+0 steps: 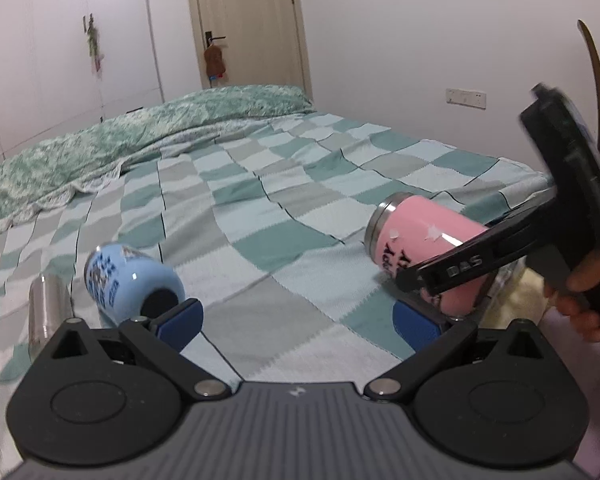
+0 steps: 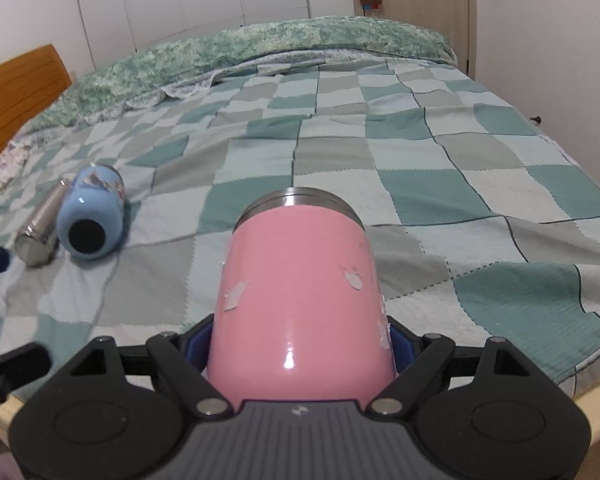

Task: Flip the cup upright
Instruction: 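Lift the pink cup with the right gripper and rotate it, then grasp the pink cup body with the left gripper while the right gripper releases it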

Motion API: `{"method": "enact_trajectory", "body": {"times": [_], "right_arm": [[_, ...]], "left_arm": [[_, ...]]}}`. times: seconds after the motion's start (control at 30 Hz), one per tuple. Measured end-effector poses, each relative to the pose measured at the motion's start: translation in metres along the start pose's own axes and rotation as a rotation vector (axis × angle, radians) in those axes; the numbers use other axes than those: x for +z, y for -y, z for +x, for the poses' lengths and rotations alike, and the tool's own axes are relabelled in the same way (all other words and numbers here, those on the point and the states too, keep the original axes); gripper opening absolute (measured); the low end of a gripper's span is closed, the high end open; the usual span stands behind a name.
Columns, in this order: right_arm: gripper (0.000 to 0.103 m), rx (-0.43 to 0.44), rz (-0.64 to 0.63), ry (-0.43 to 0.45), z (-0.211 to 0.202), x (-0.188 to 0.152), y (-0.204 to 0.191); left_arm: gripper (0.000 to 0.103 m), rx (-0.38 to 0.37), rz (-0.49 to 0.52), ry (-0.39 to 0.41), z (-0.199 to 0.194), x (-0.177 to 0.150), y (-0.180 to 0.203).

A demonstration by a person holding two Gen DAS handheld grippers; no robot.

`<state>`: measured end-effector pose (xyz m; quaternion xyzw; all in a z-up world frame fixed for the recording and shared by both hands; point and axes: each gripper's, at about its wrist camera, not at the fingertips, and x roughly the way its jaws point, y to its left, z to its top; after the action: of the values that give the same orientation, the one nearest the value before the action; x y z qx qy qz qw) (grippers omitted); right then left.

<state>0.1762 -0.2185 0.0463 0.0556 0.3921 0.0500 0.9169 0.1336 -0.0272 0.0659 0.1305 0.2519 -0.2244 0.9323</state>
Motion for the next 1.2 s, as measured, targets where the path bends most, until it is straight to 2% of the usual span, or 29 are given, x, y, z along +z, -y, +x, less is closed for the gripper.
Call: {"method": "enact_trajectory", "body": {"times": [0.1, 0.4, 0.5, 0.57, 0.67, 0.77, 1.0, 1.2], "right_arm": [[0.084, -0.001, -0.007, -0.001, 0.011, -0.007, 0.001], [0.084, 0.016, -0.007, 0.001, 0.011, -0.007, 0.004], [0.085, 0.051, 0.012, -0.028, 0.014, -0.006, 0.008], [0.09, 0.073, 0.031, 0.017, 0.003, -0.007, 0.013], [0.103, 0.125, 0.011, 0.131, -0.025, -0.007, 0.024], [0.103, 0.137, -0.029, 0.227, -0.053, -0.008, 0.04], [0.103, 0.133, -0.088, 0.301, -0.074, -0.017, 0.09], [0.103, 0.115, -0.151, 0.319, -0.07, -0.023, 0.126]], "left_arm": [[0.103, 0.021, -0.031, -0.006, -0.004, -0.005, 0.007], [0.103, 0.084, -0.089, -0.022, -0.016, -0.011, 0.018], [0.103, 0.121, -0.104, -0.027, -0.021, -0.01, 0.021], [0.103, 0.151, -0.115, -0.034, -0.024, -0.011, 0.023], [0.103, 0.155, -0.132, -0.046, -0.028, -0.009, 0.026], [0.103, 0.153, -0.142, -0.045, -0.029, -0.001, 0.033], [0.103, 0.1, -0.181, -0.062, -0.015, 0.024, 0.06], [0.103, 0.079, -0.279, -0.17, 0.027, 0.047, 0.078]]}}
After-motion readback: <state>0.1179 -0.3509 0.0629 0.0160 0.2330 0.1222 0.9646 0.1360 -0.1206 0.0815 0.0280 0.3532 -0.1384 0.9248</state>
